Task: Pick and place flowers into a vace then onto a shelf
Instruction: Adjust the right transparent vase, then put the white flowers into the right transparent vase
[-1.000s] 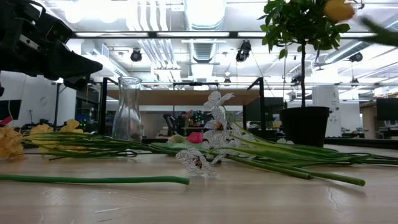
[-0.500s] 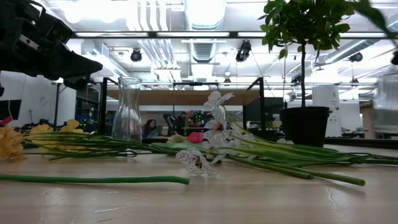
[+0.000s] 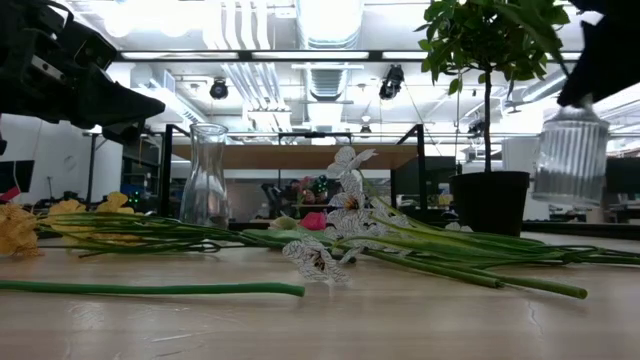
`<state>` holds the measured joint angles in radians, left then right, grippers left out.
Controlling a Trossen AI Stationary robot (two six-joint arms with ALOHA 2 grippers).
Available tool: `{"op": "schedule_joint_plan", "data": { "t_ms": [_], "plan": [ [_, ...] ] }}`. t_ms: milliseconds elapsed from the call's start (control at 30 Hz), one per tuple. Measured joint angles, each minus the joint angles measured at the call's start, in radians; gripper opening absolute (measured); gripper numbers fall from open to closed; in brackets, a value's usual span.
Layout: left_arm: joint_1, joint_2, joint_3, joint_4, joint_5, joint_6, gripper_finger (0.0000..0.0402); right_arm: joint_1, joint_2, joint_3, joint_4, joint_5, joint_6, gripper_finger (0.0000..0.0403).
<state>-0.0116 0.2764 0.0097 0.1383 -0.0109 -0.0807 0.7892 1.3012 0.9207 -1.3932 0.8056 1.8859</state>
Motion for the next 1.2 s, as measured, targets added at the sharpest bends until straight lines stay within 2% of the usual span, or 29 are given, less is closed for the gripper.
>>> {"op": "schedule_joint_plan", "data": {
  "t_ms": [133, 233, 400, 533, 833, 967, 1200],
  "plan": [
    [0.000, 0.000, 0.000, 0.000, 0.000, 0.000, 0.0000, -0.066, -0.008, 0.000, 0.138, 0.003, -0.175, 0.0123],
    [0.000, 0.000, 0.000, 0.000, 0.000, 0.000, 0.0000, -0.112, -0.010, 0.000, 0.170, -0.044, -0.255, 0.0123],
    [0.000, 0.000, 0.000, 0.000, 0.000, 0.000, 0.0000, -0.154, -0.012, -0.019, 0.173, -0.056, -0.270, 0.0123],
    [0.000, 0.000, 0.000, 0.000, 0.000, 0.000, 0.0000, -0.183, -0.012, -0.061, 0.224, -0.120, -0.269, 0.0123],
    [0.000, 0.000, 0.000, 0.000, 0.000, 0.000, 0.0000, -0.188, -0.025, -0.102, 0.268, -0.152, -0.279, 0.0125],
    [0.000, 0.000, 0.000, 0.000, 0.000, 0.000, 0.0000, -0.188, -0.025, -0.097, 0.281, -0.152, -0.294, 0.0150],
    [0.000, 0.000, 0.000, 0.000, 0.000, 0.000, 0.0000, -0.187, -0.039, -0.094, 0.276, -0.149, -0.325, 0.0234]
  ]
}}
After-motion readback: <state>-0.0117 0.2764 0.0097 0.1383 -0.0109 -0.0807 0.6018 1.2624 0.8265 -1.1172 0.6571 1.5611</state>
